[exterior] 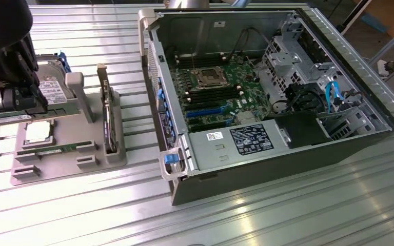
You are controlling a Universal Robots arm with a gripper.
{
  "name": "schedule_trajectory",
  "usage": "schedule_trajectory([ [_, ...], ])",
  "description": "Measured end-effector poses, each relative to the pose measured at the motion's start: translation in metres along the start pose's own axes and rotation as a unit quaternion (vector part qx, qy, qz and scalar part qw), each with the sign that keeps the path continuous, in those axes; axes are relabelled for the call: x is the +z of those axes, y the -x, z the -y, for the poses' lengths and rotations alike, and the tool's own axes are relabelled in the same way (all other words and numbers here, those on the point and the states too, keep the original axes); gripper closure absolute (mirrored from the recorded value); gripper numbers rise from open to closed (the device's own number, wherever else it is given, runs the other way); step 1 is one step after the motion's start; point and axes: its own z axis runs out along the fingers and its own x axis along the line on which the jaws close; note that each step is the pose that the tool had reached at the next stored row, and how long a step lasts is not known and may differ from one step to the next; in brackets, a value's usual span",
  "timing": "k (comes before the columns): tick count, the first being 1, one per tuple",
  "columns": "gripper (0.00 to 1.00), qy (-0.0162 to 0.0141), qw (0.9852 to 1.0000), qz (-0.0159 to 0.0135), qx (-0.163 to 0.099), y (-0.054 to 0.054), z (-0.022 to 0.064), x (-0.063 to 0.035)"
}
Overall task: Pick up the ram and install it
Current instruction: 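Pick up the ram and move it above insertion slot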
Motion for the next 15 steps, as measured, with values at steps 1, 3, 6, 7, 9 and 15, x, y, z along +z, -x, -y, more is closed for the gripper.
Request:
schedule_trajectory([
  [1, 0.88, 0.0001, 1.0, 0.0, 0.0, 0.0, 0.0018, -0.0001],
  [3, 0.88, 0.0002, 1.0, 0.0, 0.0, 0.0, 0.0059, -0.0002],
  [6, 0.88, 0.0005, 1.0, 0.0, 0.0, 0.0, 0.0136, -0.0007],
  [7, 0.88, 0.0005, 1.0, 0.0, 0.0, 0.0, 0.0156, -0.0007],
  [9, 0.88, 0.0007, 1.0, 0.0, 0.0, 0.0, 0.0204, -0.001],
  [15, 0.88, 0.0012, 1.0, 0.0, 0.0, -0.001, 0.0357, -0.0017],
])
